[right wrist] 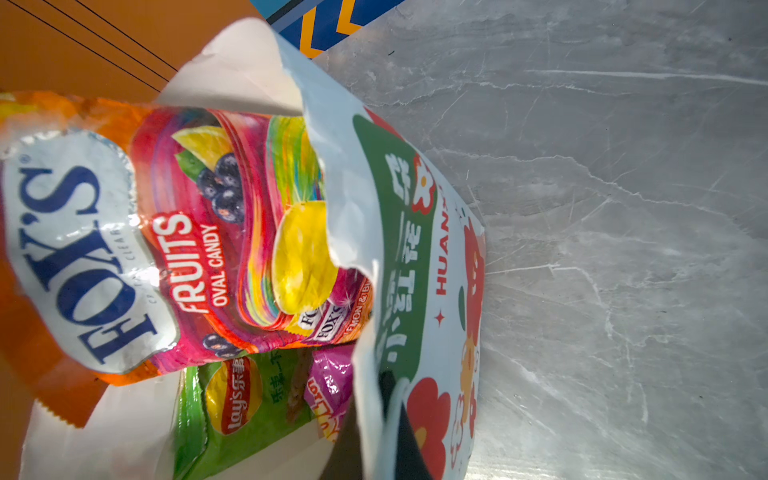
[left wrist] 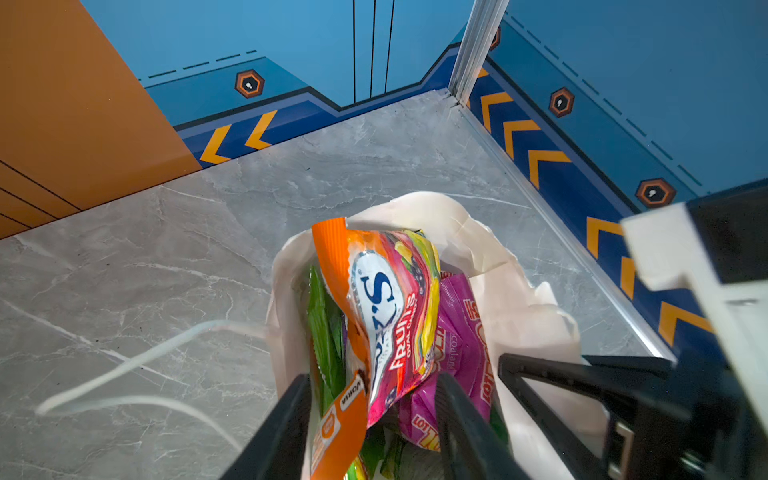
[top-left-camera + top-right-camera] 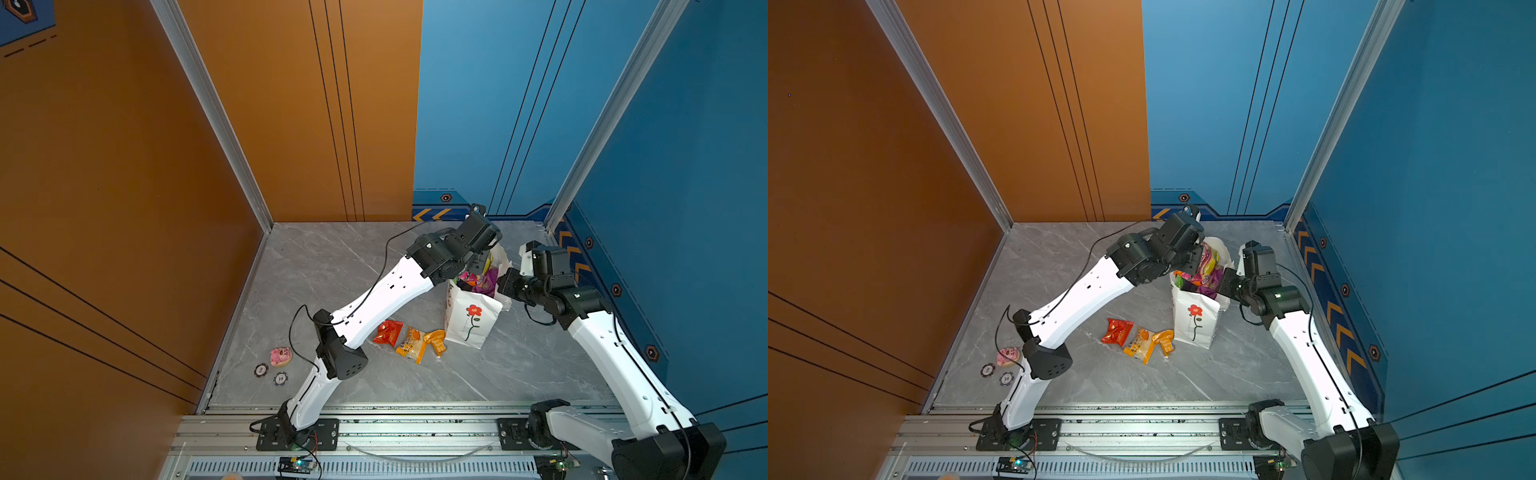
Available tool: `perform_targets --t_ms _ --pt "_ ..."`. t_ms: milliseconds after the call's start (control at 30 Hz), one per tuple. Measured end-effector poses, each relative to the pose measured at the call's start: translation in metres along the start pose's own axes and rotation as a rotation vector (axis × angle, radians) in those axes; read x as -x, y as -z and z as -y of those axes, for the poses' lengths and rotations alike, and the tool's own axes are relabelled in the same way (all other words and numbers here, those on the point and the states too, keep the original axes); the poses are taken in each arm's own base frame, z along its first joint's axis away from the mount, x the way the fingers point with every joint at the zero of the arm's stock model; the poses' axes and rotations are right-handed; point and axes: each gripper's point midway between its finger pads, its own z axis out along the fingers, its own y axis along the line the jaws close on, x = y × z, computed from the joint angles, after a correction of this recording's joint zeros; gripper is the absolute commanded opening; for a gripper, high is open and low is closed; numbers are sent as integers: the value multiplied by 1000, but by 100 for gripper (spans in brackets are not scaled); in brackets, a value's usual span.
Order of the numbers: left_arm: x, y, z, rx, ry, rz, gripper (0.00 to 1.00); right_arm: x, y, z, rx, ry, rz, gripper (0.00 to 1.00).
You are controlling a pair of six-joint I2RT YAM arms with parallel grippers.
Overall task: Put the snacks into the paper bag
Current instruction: 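Push the Fox's Fruits bag deeper into the paper bag with the left gripper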
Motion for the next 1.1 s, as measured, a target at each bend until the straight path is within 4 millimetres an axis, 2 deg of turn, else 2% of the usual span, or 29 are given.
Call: perform_targets --t_ms 100,233,333,633,900,1000,1100 --pt "-11 -16 1 7 -6 -33 42 0 0 0 0 0 0 8" --pt "-23 -32 6 -13 3 -73 15 0 0 0 0 0 0 8" --pt "-23 -31 11 -35 30 -80 0 0 0 0 0 0 -1 8" --pt "-23 -23 12 -33 180 -89 0 -1 0 -1 1 2 -2 8" --pt "-3 19 26 -78 259 -24 0 -2 -2 -1 1 4 -7 8" --pt "2 34 21 -60 274 0 0 -2 -2 -2 2 4 -8 8" --pt "4 40 16 -39 282 17 0 -2 -2 -2 2 4 -8 8"
